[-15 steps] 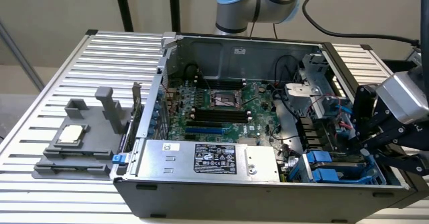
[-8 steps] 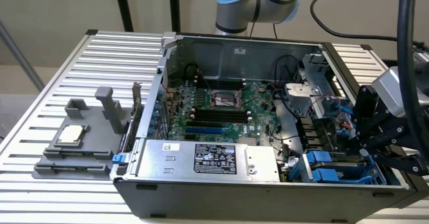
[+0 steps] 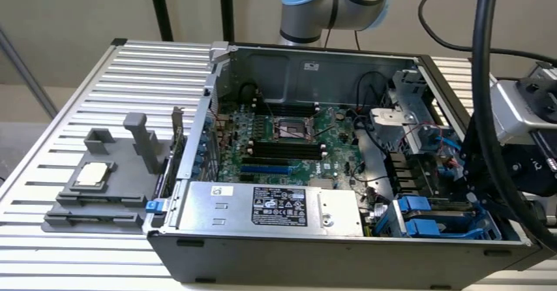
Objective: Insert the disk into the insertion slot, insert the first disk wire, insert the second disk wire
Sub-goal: 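Insert the first disk wire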
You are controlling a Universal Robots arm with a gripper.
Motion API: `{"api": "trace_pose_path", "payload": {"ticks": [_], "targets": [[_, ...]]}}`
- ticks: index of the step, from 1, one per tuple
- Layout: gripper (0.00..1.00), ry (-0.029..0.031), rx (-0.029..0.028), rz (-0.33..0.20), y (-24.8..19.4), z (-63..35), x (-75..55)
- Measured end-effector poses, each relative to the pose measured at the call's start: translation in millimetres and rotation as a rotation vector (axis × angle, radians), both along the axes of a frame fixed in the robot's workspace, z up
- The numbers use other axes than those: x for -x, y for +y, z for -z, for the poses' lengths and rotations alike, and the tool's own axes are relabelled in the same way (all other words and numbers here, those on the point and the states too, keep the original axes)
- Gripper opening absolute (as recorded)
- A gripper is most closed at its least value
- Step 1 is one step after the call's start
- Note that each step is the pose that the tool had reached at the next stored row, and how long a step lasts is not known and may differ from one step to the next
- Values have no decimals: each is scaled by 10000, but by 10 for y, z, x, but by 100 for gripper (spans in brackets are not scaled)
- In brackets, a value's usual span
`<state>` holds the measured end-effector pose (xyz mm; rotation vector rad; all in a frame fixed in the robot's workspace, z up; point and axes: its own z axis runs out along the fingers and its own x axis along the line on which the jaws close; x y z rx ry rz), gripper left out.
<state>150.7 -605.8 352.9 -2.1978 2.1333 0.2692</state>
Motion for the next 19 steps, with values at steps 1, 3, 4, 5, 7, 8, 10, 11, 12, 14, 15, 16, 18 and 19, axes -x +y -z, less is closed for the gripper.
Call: {"api": "trace_pose_path", "payload": {"ticks": [1, 3, 4, 5, 7, 8, 10, 11, 12, 14, 15, 16, 18, 19], "targets": [[16, 0, 1, 175, 0, 7, 0], [16, 4, 0, 525, 0, 23, 0], [16, 9, 1, 706, 0, 31, 0], [16, 11, 2, 872, 0, 39, 0], [16, 14, 3, 1058, 2, 50, -1], [16, 14, 18, 1108, 4, 57, 0], [16, 9, 117, 1157, 11, 73, 0], [16, 4, 192, 1169, 17, 79, 0], [16, -1, 268, 1175, 25, 82, 0], [16, -9, 422, 1177, 53, 82, 0], [16, -14, 504, 1176, 73, 82, 0], [16, -20, 631, 1176, 92, 82, 0], [16, -27, 826, 1176, 132, 82, 0], [16, -15, 890, 1175, 160, 83, 0]]}}
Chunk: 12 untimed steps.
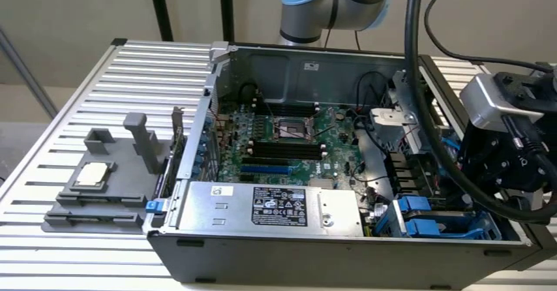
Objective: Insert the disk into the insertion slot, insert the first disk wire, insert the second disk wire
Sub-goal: 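Insert the first disk wire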
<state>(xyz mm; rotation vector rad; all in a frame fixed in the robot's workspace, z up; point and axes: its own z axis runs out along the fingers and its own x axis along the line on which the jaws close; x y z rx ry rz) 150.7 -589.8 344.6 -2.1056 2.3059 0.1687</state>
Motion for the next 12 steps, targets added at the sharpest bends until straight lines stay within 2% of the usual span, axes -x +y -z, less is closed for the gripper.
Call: {"api": "trace_pose_path", "payload": {"ticks": [1, 2, 3, 4, 7, 12], "targets": [[16, 46, 85, 0, 48, 0, 0], [16, 127, 177, 9, 70, 0, -5], [16, 185, 234, 32, 70, 0, -13], [16, 213, 264, 54, 70, 0, -18], [16, 294, 316, 111, 76, -2, -29], [16, 386, 340, 156, 96, -1, -79]]}}
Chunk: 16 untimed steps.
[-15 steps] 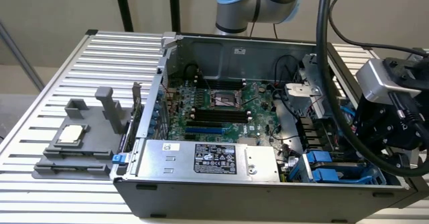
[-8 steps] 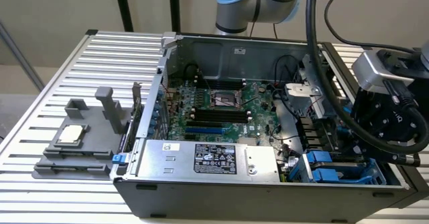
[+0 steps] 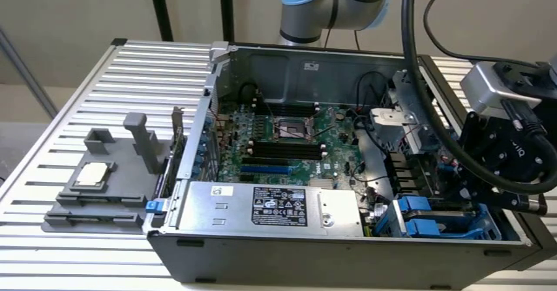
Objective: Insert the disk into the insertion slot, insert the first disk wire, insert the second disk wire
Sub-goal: 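Insert the first disk wire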
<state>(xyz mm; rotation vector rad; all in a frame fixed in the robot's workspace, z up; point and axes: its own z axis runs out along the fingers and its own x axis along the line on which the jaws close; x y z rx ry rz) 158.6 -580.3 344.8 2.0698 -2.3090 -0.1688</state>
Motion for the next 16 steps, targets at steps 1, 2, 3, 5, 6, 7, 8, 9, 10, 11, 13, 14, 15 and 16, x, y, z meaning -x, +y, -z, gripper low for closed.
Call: {"api": "trace_pose_path", "payload": {"ticks": [1, 2, 3, 5, 6, 7, 8, 9, 10, 11, 13, 14, 15, 16], "targets": [[16, 31, 9, 4, 1, 0, -15], [16, 74, 20, 7, 1, 0, -24], [16, 115, 26, 9, 2, 0, -27], [16, 191, 32, 18, 1, 1, -28], [16, 226, 35, 23, 1, 0, -28], [16, 254, 38, 26, 1, 0, -28], [16, 278, 41, 28, 1, 1, -30], [16, 298, 46, 30, 1, 0, -33], [16, 318, 50, 32, 0, 0, -38], [16, 339, 48, 32, 0, 1, -47], [16, 373, 48, 34, 1, 1, -68], [16, 384, 48, 35, 1, 1, -74], [16, 386, 48, 36, 1, 1, -75], [16, 386, 49, 36, 1, 2, -75]]}}
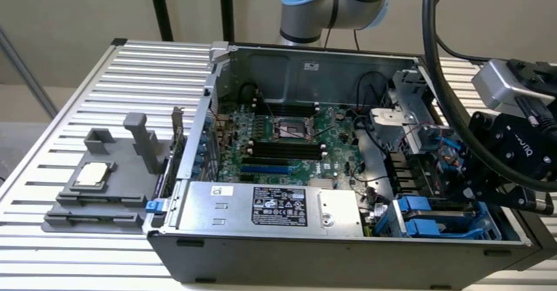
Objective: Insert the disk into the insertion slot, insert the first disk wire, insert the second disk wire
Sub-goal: 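Insert the first disk wire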
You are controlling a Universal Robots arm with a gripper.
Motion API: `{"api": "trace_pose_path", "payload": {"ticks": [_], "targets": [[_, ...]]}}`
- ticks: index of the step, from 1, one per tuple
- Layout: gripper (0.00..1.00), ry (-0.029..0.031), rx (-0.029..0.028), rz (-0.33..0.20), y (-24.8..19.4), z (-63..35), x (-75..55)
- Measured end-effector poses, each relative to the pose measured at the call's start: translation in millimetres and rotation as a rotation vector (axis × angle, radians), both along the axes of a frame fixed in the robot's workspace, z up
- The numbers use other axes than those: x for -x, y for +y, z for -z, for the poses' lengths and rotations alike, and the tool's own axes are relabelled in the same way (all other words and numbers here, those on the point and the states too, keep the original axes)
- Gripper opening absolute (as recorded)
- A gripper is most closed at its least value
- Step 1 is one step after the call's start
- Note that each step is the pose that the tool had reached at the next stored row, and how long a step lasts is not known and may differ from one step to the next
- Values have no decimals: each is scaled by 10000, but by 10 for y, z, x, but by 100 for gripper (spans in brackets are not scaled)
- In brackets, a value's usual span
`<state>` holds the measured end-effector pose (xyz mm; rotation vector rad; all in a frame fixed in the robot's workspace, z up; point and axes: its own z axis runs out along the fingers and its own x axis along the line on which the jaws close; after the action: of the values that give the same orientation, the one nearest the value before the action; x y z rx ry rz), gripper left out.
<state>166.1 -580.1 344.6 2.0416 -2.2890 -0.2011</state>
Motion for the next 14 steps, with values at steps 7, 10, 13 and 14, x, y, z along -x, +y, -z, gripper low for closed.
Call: {"api": "trace_pose_path", "payload": {"ticks": [7, 10, 13, 14], "targets": [[16, 2, 9, -1, -3, 7, -1], [16, 3, 35, 0, -4, 8, -1], [16, 3, 52, 0, -4, 10, 0], [16, 3, 55, 0, -4, 11, -1]]}}
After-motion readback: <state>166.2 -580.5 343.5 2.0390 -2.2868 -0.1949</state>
